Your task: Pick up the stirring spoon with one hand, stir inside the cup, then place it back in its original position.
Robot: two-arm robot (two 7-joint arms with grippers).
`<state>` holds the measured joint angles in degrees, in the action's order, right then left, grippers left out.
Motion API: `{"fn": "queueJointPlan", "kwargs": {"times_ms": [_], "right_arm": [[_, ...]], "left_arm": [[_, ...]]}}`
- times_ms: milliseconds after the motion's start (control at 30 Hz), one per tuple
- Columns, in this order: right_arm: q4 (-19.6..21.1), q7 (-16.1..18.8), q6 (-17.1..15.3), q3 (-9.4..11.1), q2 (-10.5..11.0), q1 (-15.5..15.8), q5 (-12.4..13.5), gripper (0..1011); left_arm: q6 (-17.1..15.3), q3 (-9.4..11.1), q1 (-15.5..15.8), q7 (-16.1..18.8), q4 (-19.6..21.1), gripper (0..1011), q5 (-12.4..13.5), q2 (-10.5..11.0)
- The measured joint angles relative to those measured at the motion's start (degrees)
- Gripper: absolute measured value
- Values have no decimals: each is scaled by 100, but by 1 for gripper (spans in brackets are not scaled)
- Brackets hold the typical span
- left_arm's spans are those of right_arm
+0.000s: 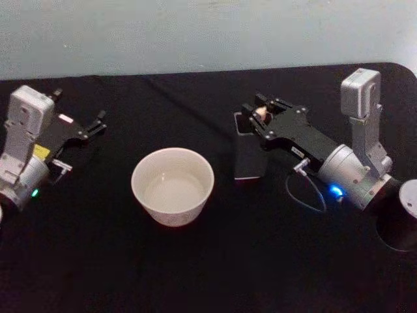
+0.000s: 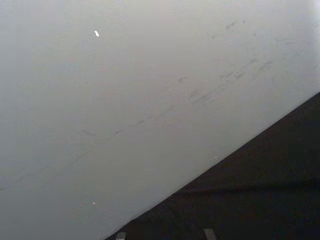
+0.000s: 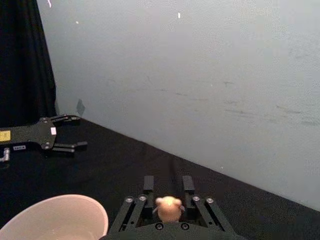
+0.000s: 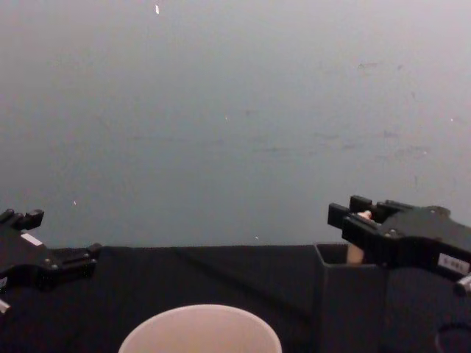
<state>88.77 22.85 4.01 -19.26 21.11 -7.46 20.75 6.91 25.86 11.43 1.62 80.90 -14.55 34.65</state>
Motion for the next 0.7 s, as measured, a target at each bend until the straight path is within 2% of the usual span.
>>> {"fn": "queueJointPlan", "kwargs": {"times_ms": [33,133,200,233,267,333,367,700], "right_arm": [[0,0,0,0,0,0,0,365],[1,2,0,0,0,0,3,424],[2,3,0,0,0,0,5,526],[3,3,0,0,0,0,6,526],[4,4,0,0,0,0,7,586],[4,4,0,1,0,0,8,626],[5,4,0,1,0,0,9,685],[6,4,-1,1,0,0,13,954]], "left_arm": [[0,0,0,0,0,1001,0,0],[0,0,0,0,0,1001,0,0],[0,0,0,0,0,1001,0,0],[0,0,0,0,0,1001,0,0],[0,0,0,0,0,1001,0,0],[0,0,0,0,0,1001,0,0],[0,0,0,0,0,1001,0,0],[0,0,0,0,0,1001,0,0]]}}
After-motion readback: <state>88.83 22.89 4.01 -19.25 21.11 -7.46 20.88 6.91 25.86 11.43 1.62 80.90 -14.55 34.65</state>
